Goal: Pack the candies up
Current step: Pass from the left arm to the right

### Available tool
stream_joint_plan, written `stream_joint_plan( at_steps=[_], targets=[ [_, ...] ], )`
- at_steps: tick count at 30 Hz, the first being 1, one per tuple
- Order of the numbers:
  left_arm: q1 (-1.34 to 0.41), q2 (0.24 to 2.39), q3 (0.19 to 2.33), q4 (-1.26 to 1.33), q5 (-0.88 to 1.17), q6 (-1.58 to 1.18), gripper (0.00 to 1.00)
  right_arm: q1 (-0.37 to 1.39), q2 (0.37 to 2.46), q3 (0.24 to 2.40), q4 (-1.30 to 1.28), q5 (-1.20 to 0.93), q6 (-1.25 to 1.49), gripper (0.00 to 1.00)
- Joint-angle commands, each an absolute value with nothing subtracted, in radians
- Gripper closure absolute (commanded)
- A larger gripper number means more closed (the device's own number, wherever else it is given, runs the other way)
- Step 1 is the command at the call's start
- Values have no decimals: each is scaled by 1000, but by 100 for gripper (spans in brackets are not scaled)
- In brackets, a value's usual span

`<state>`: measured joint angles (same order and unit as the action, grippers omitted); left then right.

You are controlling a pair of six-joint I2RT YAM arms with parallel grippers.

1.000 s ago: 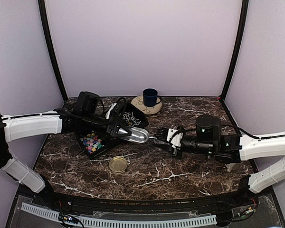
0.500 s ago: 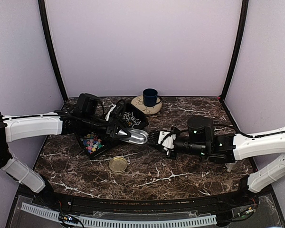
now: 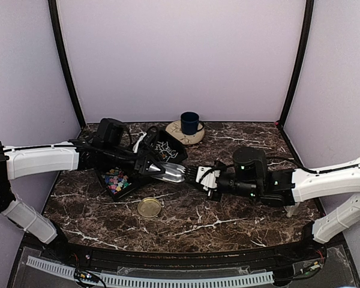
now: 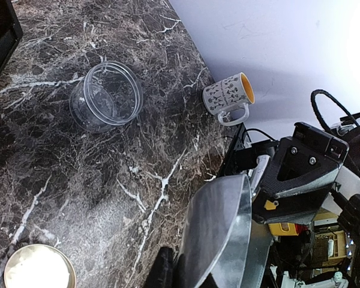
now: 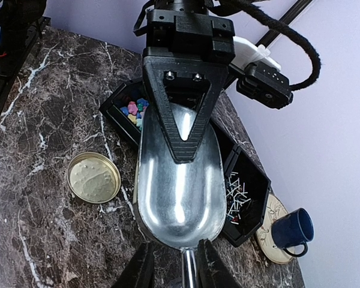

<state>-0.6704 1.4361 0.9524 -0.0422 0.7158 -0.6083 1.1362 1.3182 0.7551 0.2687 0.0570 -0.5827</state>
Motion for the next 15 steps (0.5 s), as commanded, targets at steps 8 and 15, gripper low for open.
stream_joint_plan(
  at_steps=[8, 15],
  targets=[
    [-673, 1379, 964, -27, 711, -547, 100, 1146, 1347, 779, 204, 94, -545, 75],
    [-675, 1358, 952, -15, 692, -524, 100, 1147, 1353, 781, 209, 121, -507, 76]
  ],
)
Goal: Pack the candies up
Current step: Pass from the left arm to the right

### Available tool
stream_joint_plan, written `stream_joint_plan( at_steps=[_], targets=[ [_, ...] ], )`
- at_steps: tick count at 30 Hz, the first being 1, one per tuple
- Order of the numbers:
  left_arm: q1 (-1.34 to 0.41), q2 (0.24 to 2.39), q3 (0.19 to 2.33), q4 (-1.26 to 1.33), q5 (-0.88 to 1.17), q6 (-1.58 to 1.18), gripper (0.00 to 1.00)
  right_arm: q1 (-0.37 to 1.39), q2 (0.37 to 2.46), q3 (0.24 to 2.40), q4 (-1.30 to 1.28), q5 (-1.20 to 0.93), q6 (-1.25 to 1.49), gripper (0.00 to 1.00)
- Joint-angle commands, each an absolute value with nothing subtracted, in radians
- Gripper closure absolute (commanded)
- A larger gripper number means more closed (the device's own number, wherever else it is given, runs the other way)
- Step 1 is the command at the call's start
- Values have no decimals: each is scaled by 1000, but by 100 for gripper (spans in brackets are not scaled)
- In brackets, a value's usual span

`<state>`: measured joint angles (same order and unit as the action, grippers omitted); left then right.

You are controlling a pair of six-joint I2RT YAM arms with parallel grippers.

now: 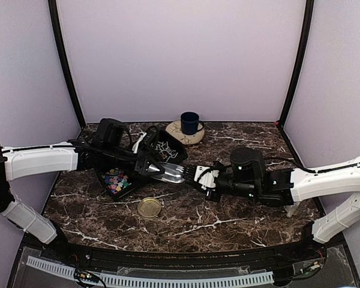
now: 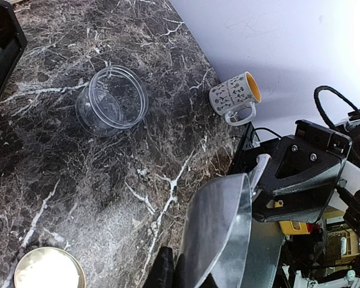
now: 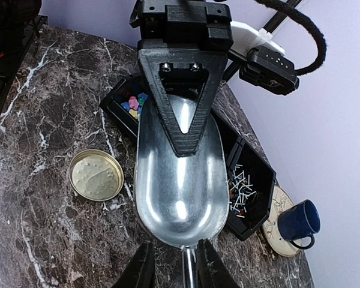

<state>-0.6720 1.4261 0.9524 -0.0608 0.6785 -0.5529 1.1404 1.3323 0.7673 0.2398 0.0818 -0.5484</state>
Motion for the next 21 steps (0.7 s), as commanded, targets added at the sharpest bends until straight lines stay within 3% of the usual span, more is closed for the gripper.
stream_joint_plan(
  at_steps=[1, 21],
  targets=[
    [-674, 1353, 946, -12, 686, -521, 100, 1146, 1357, 784, 207, 124, -503, 76],
    [-674, 1318, 956, -21, 678, -471, 100, 1144, 1358, 779, 177, 161, -472, 68]
  ],
)
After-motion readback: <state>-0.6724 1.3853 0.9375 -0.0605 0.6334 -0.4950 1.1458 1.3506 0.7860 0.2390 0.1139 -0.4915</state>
